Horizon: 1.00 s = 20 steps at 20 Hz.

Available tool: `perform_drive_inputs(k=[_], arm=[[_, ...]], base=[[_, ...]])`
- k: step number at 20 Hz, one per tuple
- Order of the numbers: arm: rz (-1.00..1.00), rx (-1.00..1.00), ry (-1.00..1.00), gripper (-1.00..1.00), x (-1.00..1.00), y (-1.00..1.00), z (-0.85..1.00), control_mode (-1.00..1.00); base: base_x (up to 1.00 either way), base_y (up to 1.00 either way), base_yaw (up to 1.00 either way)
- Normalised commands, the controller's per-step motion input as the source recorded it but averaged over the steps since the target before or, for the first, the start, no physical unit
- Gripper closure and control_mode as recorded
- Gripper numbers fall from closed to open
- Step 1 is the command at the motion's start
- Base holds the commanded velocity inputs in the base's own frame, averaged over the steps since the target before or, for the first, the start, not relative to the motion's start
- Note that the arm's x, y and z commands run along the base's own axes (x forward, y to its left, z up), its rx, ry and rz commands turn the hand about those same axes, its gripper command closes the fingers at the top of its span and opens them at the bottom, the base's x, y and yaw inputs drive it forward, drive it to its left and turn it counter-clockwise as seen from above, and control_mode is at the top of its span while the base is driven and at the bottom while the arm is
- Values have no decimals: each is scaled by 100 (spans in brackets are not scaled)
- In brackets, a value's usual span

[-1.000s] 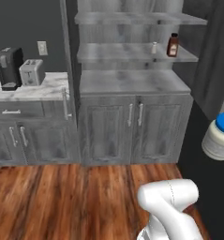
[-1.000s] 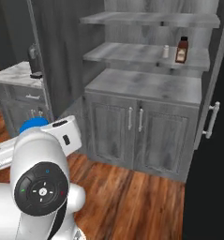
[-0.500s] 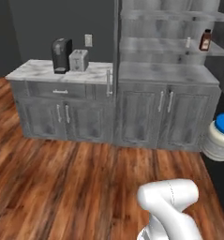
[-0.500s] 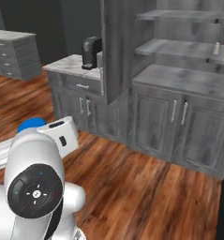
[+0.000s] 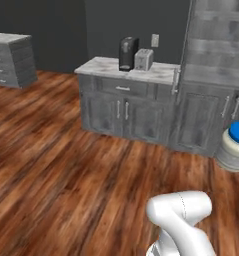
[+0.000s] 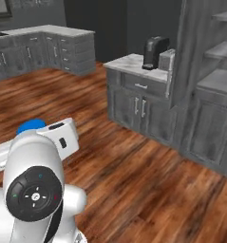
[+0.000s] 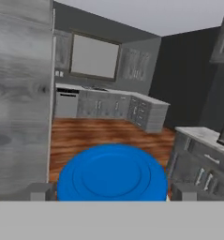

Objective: Collect the paprika, mayonnaise, and shaker from the cabinet and place them next to the stove.

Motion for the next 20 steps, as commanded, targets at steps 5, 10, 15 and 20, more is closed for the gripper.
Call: perform_drive_inputs(k=[5, 10, 15, 20], arm=[[0, 0, 0, 100, 0, 0, 0, 100], [0, 0, 0, 100, 0, 0, 0, 100], [0, 0, 0, 100, 0, 0, 0, 100], [0, 0, 0, 100, 0, 0, 0, 100]], base=[[-9, 90, 42], [18, 68, 42], [68, 11, 42], [86, 0, 43]])
